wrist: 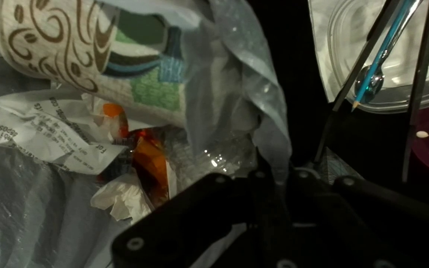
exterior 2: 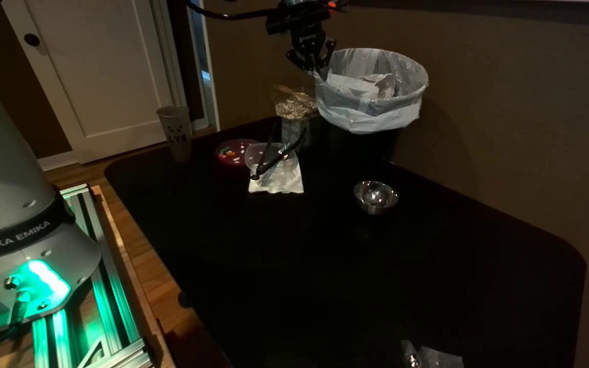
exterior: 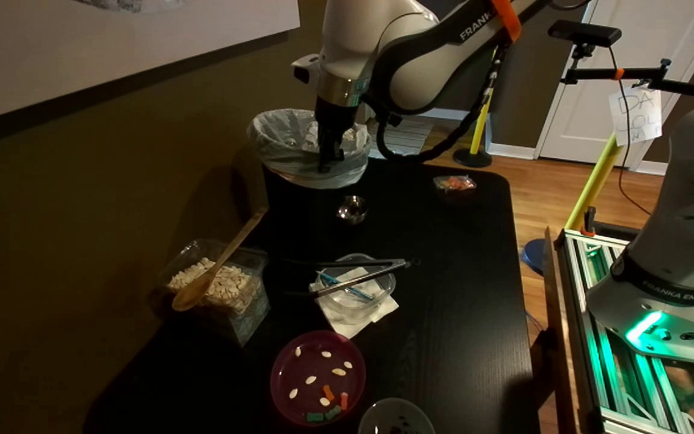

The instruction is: Move the black bin closer to the wall

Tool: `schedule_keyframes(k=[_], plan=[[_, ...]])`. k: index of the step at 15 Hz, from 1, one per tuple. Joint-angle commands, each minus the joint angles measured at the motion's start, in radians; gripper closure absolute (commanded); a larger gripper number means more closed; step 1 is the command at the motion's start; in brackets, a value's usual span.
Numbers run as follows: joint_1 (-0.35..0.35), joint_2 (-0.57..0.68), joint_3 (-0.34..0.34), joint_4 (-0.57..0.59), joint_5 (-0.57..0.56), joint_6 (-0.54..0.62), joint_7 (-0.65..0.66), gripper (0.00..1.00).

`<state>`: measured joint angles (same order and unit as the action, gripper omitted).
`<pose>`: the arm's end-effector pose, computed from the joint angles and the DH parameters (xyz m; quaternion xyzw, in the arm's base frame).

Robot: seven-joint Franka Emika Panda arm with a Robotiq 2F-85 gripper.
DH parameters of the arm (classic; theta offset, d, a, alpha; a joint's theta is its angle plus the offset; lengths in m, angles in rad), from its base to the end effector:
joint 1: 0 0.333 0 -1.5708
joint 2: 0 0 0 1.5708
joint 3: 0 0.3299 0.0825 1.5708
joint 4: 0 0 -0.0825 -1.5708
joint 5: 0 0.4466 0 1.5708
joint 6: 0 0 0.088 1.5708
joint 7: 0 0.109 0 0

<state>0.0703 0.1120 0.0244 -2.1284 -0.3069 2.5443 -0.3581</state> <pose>0.6333 0.0635 0.3610 0.9270 0.3281 0.1350 0.1216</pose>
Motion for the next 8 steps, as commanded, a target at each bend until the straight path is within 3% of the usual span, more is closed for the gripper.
schedule_keyframes(k=[1,5,8], plan=[[-0.012,0.071,0.006,0.039,-0.007,0.071,0.02,0.99],[-0.011,0.131,-0.013,0.067,-0.044,0.14,0.061,0.99],[0.006,0.155,-0.045,0.102,-0.119,0.098,0.118,0.99]])
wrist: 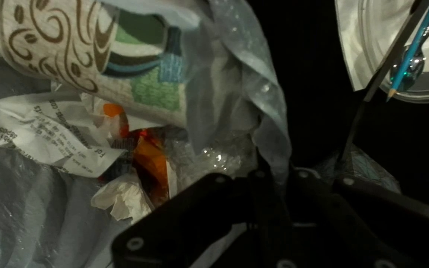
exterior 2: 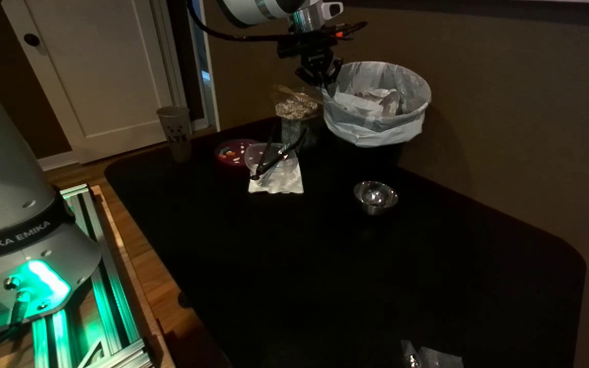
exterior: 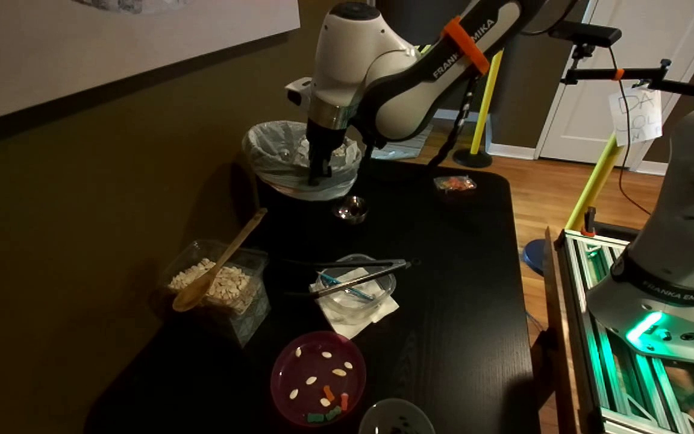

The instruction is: Move the black bin closer to the wall

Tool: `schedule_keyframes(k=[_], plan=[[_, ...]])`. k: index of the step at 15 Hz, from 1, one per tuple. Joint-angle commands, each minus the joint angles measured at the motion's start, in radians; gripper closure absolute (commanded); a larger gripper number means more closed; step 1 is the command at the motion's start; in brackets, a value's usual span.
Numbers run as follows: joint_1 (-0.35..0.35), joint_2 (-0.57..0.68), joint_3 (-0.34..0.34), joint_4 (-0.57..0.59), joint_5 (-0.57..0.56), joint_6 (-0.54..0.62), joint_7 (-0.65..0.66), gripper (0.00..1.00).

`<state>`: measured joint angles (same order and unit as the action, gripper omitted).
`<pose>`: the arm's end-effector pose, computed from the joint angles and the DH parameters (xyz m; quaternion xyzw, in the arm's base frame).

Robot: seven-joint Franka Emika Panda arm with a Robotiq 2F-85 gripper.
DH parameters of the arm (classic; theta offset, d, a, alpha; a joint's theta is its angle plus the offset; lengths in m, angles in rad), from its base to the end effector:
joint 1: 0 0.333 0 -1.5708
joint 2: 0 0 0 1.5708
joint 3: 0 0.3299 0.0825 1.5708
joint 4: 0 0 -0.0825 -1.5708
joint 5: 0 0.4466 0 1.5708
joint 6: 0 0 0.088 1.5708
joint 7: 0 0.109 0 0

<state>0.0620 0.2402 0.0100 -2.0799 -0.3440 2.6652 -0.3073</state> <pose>0.6580 0.0568 0.3160 0.9277 0.3166 0.1561 0.1215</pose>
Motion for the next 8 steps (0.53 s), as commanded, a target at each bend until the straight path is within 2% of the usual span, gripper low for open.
schedule_keyframes(k=[1,3,8], plan=[[0.019,0.033,-0.042,0.064,-0.108,-0.036,0.089,0.99],[0.026,0.04,-0.053,0.08,-0.142,-0.096,0.113,0.99],[0.022,0.061,-0.051,0.117,-0.147,-0.199,0.144,0.99]])
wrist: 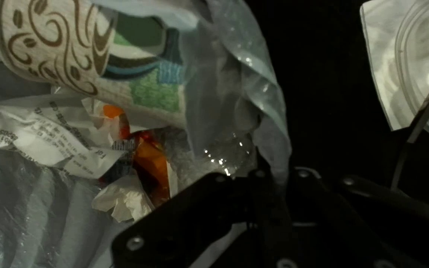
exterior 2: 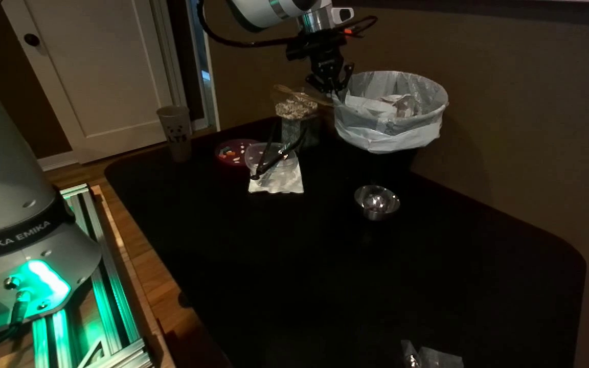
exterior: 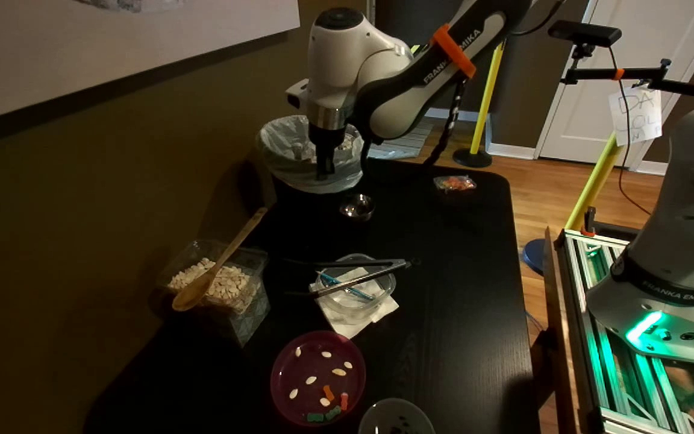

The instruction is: Move the black bin closer to the wall

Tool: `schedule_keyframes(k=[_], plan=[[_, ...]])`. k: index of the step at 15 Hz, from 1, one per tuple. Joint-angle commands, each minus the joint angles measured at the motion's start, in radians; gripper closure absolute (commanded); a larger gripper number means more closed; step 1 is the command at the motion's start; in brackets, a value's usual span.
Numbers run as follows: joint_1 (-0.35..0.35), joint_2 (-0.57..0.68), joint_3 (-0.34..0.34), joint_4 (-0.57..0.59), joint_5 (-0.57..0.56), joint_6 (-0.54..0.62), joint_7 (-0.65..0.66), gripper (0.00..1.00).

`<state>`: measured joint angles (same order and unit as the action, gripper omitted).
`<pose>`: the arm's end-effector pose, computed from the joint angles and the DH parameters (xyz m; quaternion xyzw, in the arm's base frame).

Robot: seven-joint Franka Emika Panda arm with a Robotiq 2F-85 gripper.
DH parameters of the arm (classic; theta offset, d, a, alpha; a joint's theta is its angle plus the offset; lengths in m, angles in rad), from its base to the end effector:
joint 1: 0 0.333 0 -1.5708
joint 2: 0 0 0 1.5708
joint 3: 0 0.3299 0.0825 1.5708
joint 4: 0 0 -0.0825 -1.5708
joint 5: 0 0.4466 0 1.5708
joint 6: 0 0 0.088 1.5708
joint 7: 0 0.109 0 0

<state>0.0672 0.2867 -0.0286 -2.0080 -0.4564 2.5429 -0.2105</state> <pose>0.6723 0.0315 0.3073 0.9372 0.2894 0.1064 0.1632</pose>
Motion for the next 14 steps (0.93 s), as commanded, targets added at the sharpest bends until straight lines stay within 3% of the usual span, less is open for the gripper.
schedule_keyframes(k=[1,7,11,14], plan=[[0.018,0.017,-0.013,0.052,-0.038,-0.094,0.056,0.99],[0.035,0.016,-0.031,0.08,-0.113,-0.176,0.179,0.99],[0.029,0.029,-0.009,0.093,-0.09,-0.208,0.148,0.99],[0.018,0.045,0.011,0.093,-0.061,-0.16,0.107,0.99]])
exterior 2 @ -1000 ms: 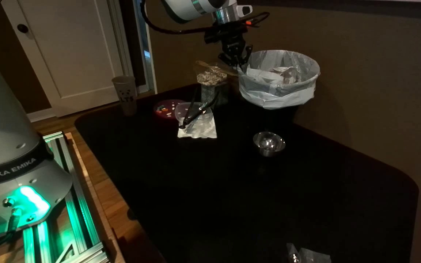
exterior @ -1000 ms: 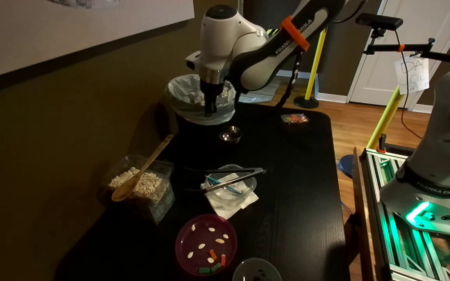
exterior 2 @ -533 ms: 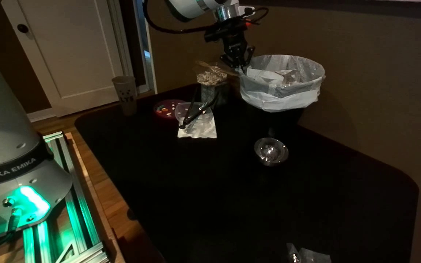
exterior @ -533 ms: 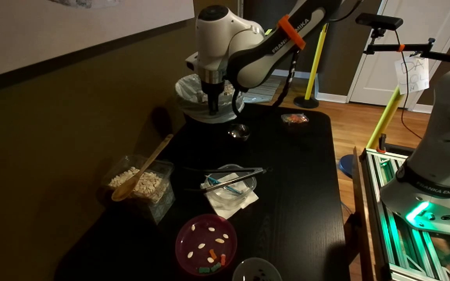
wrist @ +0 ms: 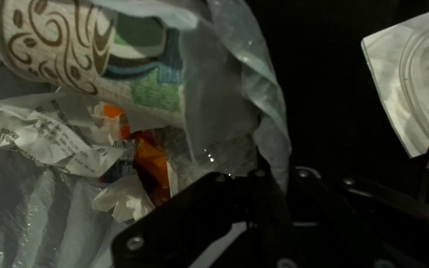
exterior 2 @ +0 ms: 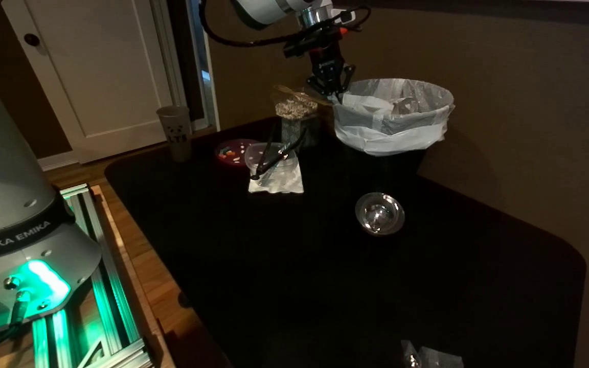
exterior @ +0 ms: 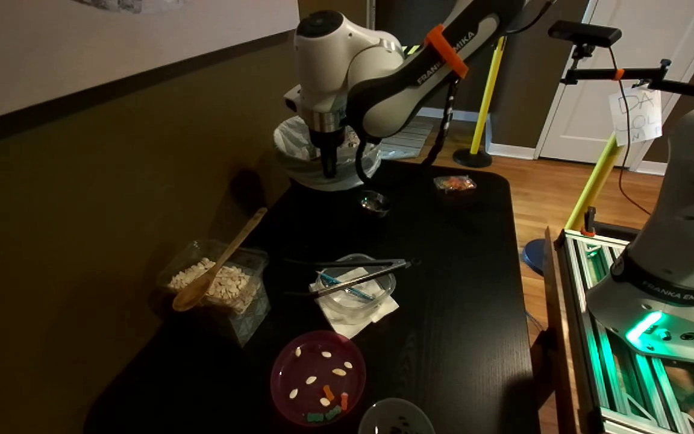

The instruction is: Move the black bin closer to the wall

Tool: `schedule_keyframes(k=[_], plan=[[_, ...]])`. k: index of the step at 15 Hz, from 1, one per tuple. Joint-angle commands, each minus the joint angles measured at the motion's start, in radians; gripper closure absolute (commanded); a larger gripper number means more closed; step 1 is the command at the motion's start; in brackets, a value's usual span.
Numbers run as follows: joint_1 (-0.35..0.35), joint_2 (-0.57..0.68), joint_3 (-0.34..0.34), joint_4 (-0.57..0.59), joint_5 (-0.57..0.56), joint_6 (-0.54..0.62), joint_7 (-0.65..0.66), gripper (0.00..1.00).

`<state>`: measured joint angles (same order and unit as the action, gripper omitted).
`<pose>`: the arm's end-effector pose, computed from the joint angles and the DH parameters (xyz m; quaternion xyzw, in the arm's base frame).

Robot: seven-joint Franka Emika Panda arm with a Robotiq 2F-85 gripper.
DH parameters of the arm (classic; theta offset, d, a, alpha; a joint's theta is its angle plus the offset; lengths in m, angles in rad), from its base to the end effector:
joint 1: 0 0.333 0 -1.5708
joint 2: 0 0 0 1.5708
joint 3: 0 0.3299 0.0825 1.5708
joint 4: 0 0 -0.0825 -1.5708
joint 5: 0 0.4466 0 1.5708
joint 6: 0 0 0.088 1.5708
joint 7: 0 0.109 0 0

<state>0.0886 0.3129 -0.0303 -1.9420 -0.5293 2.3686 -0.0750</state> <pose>0.6784 0.0337 0.3064 0.9486 0.2412 0.0526 0.1979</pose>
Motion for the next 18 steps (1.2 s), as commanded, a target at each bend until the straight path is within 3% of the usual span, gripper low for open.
schedule_keyframes(k=[1,5,13,14,16,18], plan=[[-0.005,0.027,0.016,0.032,0.015,0.031,-0.032,0.99],[-0.013,0.063,0.034,0.064,0.045,0.047,-0.103,0.99],[0.016,0.136,0.036,0.171,0.029,-0.089,-0.198,0.99],[0.016,0.139,0.038,0.177,0.033,-0.103,-0.203,0.7],[0.009,0.138,0.043,0.183,0.043,-0.103,-0.215,0.63],[-0.001,0.126,0.047,0.182,0.056,-0.078,-0.224,0.47]])
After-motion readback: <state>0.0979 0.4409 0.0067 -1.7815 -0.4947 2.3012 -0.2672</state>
